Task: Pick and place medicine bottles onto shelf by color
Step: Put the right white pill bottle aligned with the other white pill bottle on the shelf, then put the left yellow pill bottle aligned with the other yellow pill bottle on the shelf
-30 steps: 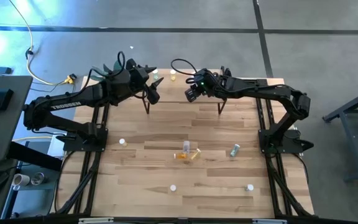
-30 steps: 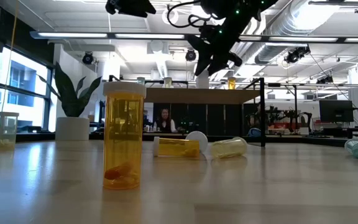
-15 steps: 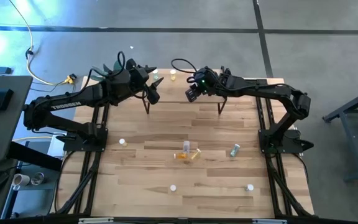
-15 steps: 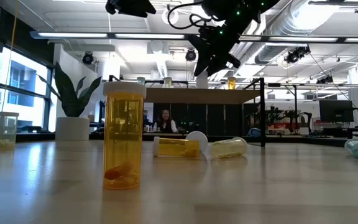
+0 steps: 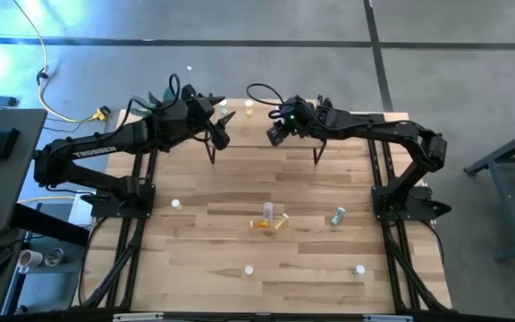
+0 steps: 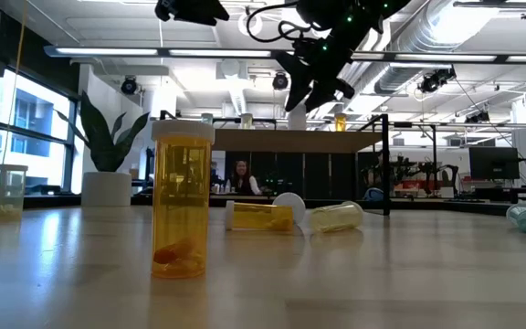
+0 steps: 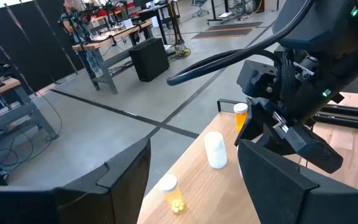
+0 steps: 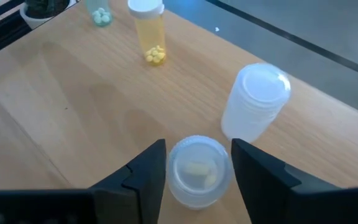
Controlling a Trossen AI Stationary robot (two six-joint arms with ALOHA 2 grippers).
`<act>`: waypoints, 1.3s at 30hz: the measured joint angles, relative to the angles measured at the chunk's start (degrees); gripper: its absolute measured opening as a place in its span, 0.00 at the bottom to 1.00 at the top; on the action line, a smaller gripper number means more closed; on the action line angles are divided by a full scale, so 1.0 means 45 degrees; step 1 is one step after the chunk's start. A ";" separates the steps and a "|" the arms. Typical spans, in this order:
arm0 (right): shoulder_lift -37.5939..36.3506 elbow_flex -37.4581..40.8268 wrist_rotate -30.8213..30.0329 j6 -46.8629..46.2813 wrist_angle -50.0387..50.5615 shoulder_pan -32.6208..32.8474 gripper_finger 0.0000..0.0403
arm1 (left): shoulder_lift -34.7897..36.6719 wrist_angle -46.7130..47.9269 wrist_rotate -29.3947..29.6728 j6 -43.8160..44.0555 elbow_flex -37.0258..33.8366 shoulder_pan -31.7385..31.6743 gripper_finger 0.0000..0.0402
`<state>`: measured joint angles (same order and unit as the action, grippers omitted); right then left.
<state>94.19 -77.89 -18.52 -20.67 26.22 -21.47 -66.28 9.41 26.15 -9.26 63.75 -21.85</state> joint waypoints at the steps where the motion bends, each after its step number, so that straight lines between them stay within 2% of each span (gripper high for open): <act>1: 0.0000 0.0000 -0.0012 0.0000 -0.0034 0.0000 0.44 | 0.0000 0.0000 0.0000 0.0000 0.0000 0.0000 0.58; 12: -0.0032 0.0000 -0.0089 0.0039 -0.0221 -0.0005 0.46 | 0.0000 0.0000 0.0000 -0.0096 0.0000 0.0000 0.58; 21: -0.0916 0.0000 0.0012 0.0034 -0.0255 0.0010 0.46 | 0.0632 0.0881 0.0411 -0.0538 -0.0015 0.0054 0.58; 30: -0.1859 -0.0005 0.0009 0.0644 -0.0278 0.0024 0.46 | 0.1808 0.3875 -0.0774 0.2053 -0.0015 0.0068 0.58; 39: -0.2470 -0.0005 0.0006 0.1609 -0.0190 -0.0046 0.46 | 0.2314 0.7380 -0.2816 0.5473 -0.0010 0.0417 0.58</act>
<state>83.08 -77.91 -18.49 -13.42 25.37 -21.68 -55.87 42.62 13.48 15.37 63.70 -19.97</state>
